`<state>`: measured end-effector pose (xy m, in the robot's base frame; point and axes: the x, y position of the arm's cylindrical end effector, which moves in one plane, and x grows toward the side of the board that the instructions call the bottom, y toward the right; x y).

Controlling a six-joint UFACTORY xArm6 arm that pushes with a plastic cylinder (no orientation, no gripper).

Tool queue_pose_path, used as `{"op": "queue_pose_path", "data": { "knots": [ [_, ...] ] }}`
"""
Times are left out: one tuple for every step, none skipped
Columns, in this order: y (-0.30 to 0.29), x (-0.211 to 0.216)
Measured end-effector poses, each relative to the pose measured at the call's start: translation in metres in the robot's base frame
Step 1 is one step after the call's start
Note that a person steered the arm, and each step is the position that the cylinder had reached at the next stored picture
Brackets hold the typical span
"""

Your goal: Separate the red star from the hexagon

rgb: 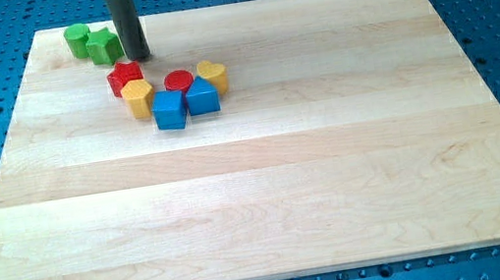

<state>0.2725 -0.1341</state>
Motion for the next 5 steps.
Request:
{"op": "queue_pose_path", "data": {
  "knots": [
    [-0.025, 0.0],
    [-0.022, 0.0],
    [-0.036, 0.031],
    [-0.032, 0.045],
    [-0.019, 0.067]
  ]
}}
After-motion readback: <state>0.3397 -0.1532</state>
